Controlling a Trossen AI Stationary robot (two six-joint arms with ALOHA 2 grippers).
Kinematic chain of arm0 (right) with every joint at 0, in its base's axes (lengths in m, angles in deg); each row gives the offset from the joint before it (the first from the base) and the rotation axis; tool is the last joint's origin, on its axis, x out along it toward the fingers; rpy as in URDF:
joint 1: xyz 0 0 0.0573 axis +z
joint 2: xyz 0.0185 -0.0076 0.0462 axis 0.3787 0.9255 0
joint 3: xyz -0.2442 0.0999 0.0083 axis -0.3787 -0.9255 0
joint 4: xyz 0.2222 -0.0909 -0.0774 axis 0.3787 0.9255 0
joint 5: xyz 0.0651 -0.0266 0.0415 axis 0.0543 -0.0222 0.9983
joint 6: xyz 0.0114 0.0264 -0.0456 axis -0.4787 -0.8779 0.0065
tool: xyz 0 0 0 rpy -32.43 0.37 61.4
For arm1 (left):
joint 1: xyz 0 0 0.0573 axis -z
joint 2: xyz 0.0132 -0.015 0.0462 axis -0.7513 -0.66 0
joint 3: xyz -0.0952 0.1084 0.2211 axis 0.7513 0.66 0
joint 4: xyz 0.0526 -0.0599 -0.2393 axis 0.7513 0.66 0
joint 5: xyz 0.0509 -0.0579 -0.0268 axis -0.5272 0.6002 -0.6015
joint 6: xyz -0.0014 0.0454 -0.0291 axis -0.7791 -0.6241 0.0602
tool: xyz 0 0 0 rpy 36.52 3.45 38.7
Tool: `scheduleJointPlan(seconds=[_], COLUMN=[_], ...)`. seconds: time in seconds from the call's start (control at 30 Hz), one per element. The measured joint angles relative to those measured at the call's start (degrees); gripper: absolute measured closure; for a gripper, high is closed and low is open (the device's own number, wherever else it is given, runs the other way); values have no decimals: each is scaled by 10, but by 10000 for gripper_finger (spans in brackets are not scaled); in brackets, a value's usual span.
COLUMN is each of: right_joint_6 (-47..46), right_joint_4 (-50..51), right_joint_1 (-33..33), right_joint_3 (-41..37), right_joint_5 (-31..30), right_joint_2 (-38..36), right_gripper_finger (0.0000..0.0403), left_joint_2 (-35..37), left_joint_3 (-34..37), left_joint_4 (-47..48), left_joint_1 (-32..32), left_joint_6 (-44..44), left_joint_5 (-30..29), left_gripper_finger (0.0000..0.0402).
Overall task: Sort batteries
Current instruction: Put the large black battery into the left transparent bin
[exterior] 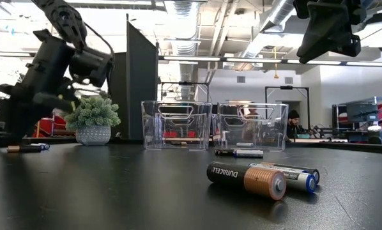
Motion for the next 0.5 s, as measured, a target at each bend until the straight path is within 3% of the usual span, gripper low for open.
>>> scheduleJointPlan(seconds=[0.23,0.5], right_joint_6=[0,-2], right_joint_4=[0,0], right_joint_1=[0,0], right_joint_3=[0,0], right_joint_5=[0,0], right_joint_2=[0,0], right_gripper_finger=[321,321], left_joint_2=[83,153], left_joint_3=[-47,-102], left_joint_4=[-16,-158], left_joint_1=[0,0], left_joint_6=[3,-32], left_joint_5=[-2,16], left_gripper_finger=[340,340])
